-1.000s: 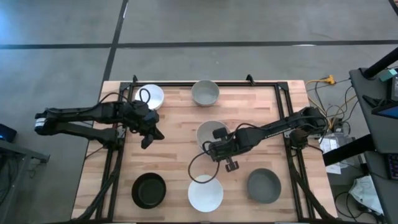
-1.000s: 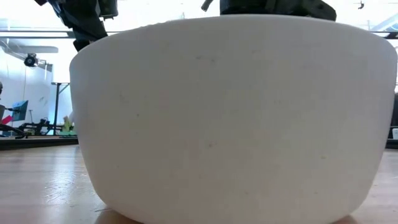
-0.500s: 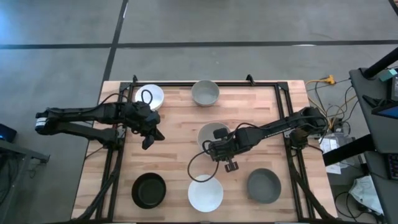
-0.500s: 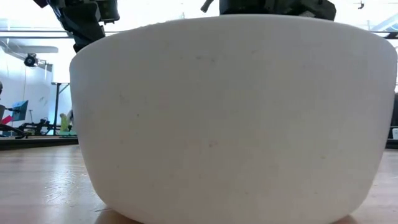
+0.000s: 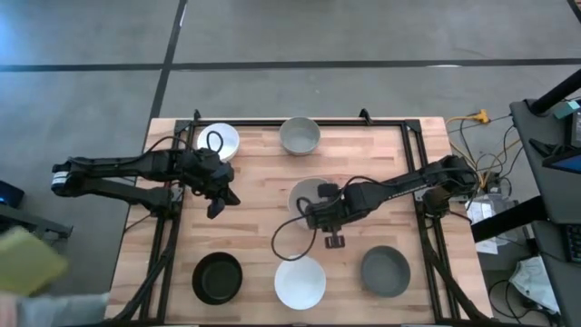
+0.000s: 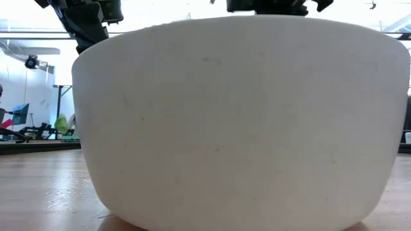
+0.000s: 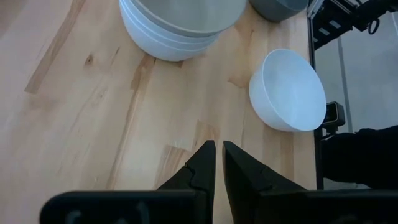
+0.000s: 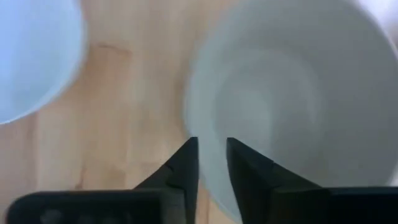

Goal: Nest bowls inside each other
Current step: Stack the brown bowl on the middle white bowl

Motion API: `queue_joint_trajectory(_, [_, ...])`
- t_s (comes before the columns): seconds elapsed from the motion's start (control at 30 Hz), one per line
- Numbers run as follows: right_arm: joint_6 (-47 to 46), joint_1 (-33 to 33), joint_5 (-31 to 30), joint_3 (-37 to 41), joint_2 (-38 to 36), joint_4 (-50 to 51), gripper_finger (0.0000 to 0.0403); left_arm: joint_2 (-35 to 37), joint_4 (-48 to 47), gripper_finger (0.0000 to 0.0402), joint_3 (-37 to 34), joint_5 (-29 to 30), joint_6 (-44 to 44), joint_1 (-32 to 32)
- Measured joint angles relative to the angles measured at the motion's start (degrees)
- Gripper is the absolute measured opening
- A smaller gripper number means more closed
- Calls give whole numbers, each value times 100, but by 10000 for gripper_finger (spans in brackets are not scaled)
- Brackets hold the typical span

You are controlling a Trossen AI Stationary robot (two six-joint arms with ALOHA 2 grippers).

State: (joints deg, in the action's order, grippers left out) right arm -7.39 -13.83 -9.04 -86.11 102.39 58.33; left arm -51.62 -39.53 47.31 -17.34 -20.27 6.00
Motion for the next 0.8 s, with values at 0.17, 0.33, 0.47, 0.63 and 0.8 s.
queue_joint_trajectory(0.17, [-1093, 115, -577, 262, -270, -162, 20, 2, 0, 15, -2, -2, 22, -2])
queue_joint_trajectory(0.33, [-2027, 148, -624, 1329, -903, -1190, 9, -11, 3, 15, -7, -2, 21, -11])
queue_joint_trajectory(0.47, [-2885, 136, -830, 2291, -1592, -1852, 9, -11, 5, 15, -7, -4, 20, -17])
queue_joint_trajectory(0.63, [-3283, 138, -1077, 3102, -2373, -2665, 9, -11, 7, 15, -7, -4, 203, -20])
queue_joint_trajectory(0.8, [-3625, 184, -1115, 3447, -2794, -2684, 9, -11, 9, 15, -7, -4, 304, -20])
